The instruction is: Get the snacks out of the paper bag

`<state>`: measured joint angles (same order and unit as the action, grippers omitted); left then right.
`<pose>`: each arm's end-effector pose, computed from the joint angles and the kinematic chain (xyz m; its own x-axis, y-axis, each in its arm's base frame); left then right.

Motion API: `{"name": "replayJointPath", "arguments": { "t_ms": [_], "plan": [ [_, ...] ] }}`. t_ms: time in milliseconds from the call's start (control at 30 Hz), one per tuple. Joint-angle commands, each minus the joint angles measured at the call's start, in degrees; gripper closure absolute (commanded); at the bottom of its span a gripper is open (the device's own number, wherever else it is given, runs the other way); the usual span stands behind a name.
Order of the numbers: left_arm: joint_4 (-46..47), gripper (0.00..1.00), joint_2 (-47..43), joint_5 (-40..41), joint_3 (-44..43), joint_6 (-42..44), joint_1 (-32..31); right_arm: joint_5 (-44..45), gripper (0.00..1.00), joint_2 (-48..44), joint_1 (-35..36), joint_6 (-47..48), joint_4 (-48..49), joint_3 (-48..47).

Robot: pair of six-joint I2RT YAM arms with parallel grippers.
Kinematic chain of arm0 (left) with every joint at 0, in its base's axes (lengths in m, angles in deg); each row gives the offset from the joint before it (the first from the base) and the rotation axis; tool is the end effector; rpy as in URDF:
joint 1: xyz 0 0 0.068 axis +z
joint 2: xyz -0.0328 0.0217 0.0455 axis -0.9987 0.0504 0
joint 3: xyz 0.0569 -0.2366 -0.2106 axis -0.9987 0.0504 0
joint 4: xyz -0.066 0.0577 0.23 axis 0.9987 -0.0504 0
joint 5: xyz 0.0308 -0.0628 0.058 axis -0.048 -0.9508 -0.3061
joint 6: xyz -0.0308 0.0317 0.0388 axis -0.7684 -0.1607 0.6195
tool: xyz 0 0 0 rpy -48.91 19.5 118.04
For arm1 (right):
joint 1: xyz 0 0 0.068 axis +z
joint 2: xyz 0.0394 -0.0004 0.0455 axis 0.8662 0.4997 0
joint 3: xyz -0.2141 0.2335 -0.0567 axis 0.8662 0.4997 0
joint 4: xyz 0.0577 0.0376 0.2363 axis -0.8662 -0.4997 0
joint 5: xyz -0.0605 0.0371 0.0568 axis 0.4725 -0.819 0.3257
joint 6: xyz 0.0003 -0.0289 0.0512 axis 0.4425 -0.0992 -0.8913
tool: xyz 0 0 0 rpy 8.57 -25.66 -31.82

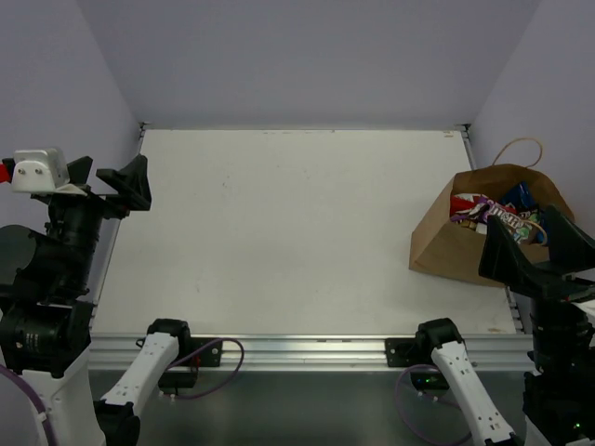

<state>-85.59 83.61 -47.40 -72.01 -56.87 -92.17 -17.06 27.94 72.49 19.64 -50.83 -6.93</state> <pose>-0.0011 0.0016 0.5579 0.1735 -0.1680 -0.9704 0.0813 0.9844 -0.1559 -0.1027 -0.0245 0.5007 0.5622 0.2529 -0.7874 -0.2554 0.9586 0.1256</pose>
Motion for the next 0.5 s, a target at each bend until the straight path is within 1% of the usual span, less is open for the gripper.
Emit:
{"name": "replayJointPath", "arguments": {
  "t_ms": [0,133,200,233,333,400,467],
  "plan": [
    [1.8,0.0,-0.34,-0.95,0.56,1.37,-0.48,-0.94,0.01,-0.4,0.36,0.72,1.76,0.75],
    [1.98,0.0,0.01,-1.73,0.82,1.37,-0.56,-2.09,0.01,0.65,0.36,0.19,1.33,0.32],
    [1.98,0.0,0.27,-1.74,0.91,1.02,-0.57,-4.27,0.01,3.28,0.36,0.11,-0.25,-0.83],
    [1.8,0.0,0.71,-3.56,1.0,0.85,-0.57,-4.89,0.01,4.42,0.36,0.1,-1.83,-1.27],
    [1.19,0.0,1.85,-5.59,1.08,0.4,-0.48,-5.78,0.01,10.13,0.36,-0.33,-5.87,-4.0],
    [0.92,0.0,2.38,-6.13,1.87,0.14,-0.57,-1.14,0.01,13.55,0.36,-4.0,-7.81,-5.22],
    [0.66,0.0,3.17,-6.74,2.75,-0.12,-0.56,3.52,0.01,19.97,0.27,-4.9,-12.9,-8.82]
  ]
}}
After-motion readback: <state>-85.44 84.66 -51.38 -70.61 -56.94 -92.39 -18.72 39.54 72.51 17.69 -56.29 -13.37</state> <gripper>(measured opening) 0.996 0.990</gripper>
